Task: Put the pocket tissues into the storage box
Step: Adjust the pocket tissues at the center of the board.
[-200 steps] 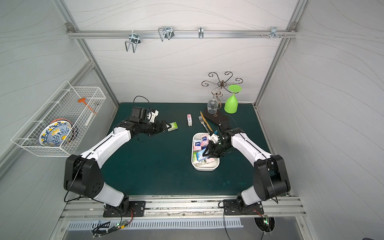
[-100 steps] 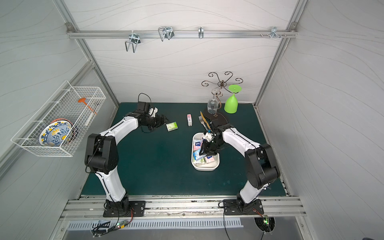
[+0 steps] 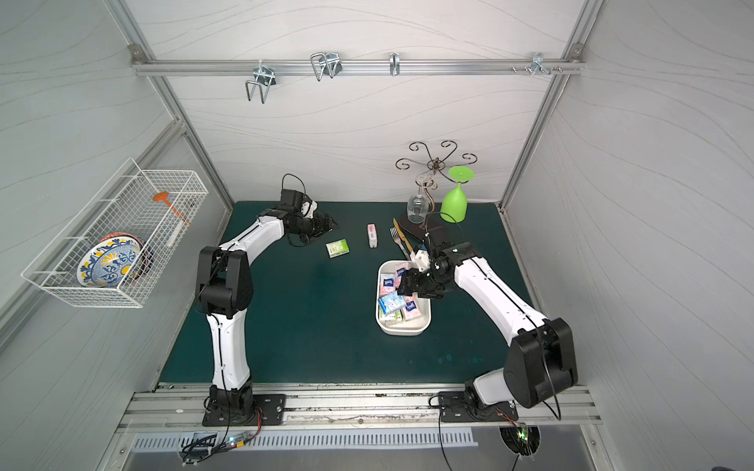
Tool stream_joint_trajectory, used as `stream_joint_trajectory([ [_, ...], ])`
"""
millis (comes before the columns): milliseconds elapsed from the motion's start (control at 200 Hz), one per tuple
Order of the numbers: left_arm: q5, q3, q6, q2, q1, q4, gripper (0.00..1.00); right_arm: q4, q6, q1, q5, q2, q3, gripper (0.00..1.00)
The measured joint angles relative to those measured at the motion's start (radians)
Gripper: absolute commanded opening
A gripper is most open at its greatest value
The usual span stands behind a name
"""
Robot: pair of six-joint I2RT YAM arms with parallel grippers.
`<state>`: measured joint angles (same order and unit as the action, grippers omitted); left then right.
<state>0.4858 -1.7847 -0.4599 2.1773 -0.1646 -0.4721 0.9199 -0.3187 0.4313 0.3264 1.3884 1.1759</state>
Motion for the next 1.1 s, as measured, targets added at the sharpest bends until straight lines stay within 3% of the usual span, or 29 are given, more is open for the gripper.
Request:
stream_joint_trajectory([
  [275,0.033,-0.153,0.009,0.163,-0.001,-0.001,0.93,-0.032,-0.032,-0.011,0.010,-0.017,-0.001,0.75],
  [430,0.053,-0.163,0.009,0.191,-0.003,-0.002,0.92,-0.053,-0.033,-0.014,0.016,-0.012,-0.001,0.76],
  [790,0.063,0.109,-0.006,0.069,-0.050,0.085,0.92,-0.084,-0.033,-0.018,0.041,0.004,-0.019,0.77],
  [961,-0.033,0.100,0.052,0.050,-0.090,0.008,0.92,-0.093,-0.033,-0.018,0.052,0.004,-0.024,0.77],
  [1096,-0.202,-0.019,0.142,0.056,-0.143,-0.155,0.92,-0.098,-0.033,-0.018,0.053,0.004,-0.032,0.77],
])
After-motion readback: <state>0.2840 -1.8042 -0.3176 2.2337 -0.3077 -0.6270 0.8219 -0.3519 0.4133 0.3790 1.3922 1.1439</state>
